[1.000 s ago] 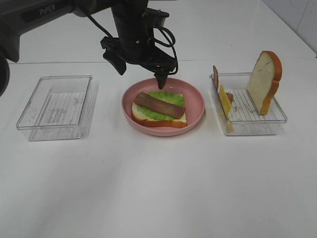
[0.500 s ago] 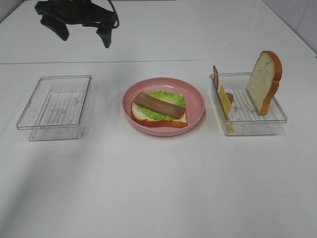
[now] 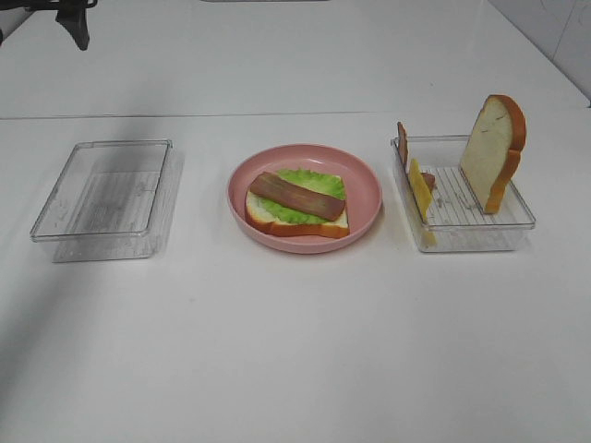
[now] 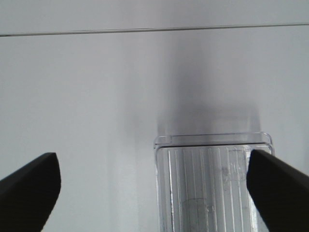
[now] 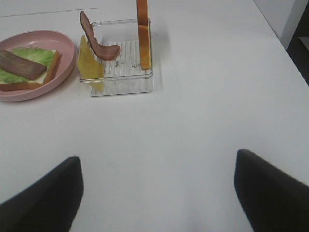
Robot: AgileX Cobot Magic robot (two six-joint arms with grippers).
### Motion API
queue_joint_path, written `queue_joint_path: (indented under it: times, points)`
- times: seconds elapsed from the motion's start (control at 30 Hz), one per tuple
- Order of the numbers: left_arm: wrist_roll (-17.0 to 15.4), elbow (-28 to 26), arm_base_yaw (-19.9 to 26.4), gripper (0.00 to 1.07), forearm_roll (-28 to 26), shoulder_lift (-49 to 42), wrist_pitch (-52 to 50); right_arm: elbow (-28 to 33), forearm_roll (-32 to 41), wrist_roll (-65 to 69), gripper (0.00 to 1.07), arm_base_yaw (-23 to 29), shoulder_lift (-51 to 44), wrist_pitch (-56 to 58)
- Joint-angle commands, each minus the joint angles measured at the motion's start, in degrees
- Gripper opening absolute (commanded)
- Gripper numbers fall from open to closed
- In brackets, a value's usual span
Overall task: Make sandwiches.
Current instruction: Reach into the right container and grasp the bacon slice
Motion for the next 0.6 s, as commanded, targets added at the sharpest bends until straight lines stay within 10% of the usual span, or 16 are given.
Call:
queue_joint_path:
  times: [0.03, 0.3, 0.6]
  points:
    - [1.0, -0.1, 0.7, 1.02, -2.0, -1.1, 6.0, 0.2, 0.1, -0.3, 0.80, -0.1, -1.8, -0.5]
    - [1.4, 0.5, 0.8, 1.02, -2.9, -5.0, 6.0, 0.2, 0.1, -0.3, 0.80, -0.1, -1.8, -0.5]
    - [2.9, 18.2, 0.7, 0.98, -1.9, -21.1, 5.6, 0.2, 0.1, -0.3, 0.80, -0.1, -1.8, -0.5]
